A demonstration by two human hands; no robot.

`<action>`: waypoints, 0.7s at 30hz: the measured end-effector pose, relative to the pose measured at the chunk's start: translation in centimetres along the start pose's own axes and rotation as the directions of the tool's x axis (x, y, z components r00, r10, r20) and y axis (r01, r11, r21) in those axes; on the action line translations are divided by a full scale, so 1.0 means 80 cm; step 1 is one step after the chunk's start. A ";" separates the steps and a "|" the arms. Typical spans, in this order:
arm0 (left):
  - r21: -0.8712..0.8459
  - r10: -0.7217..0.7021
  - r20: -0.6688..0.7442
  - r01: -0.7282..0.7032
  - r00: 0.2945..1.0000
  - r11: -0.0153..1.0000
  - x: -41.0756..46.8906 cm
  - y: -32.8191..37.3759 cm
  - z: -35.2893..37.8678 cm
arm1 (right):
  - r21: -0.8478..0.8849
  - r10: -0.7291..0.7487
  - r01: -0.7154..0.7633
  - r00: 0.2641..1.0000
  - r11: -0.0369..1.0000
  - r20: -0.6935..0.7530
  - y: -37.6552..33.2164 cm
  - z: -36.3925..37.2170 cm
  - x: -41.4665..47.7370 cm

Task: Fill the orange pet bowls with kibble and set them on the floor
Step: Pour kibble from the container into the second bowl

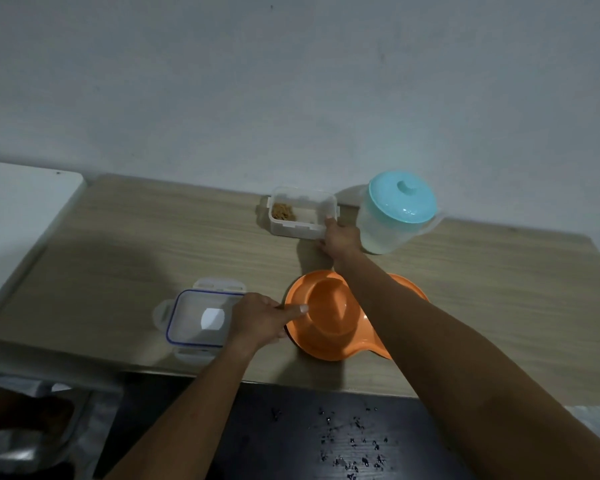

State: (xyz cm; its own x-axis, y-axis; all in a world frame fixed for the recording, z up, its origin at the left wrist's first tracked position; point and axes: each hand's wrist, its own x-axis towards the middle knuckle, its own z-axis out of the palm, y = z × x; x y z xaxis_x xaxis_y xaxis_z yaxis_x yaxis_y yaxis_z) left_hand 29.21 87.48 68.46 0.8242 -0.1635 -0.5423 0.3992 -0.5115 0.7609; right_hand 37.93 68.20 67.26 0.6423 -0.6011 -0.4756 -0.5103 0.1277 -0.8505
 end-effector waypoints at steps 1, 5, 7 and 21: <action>-0.005 0.000 0.001 0.000 1.000 1.000 0.002 -0.001 -0.001 | 0.021 -0.002 0.002 1.000 1.000 -0.007 0.001 0.000 -0.001; -0.019 -0.004 0.024 0.004 1.000 1.000 0.003 -0.002 -0.005 | 0.101 0.009 -0.008 1.000 0.995 -0.007 -0.004 -0.010 -0.036; -0.017 0.004 0.020 -0.004 1.000 1.000 0.001 0.000 -0.006 | 0.145 0.005 -0.005 1.000 0.989 -0.004 -0.003 -0.020 -0.050; -0.114 -0.071 0.007 0.072 0.997 0.991 -0.019 0.004 0.004 | 0.413 0.126 -0.171 0.983 0.895 0.133 0.022 -0.182 -0.174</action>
State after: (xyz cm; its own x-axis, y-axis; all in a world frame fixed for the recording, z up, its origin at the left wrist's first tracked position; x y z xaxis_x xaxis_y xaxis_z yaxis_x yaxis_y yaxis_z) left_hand 27.97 87.25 69.39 0.7909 -0.1320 -0.5976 0.5003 -0.4228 0.7556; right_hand 19.73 65.28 75.65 0.6434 -0.4695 -0.6047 -0.3300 0.5426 -0.7724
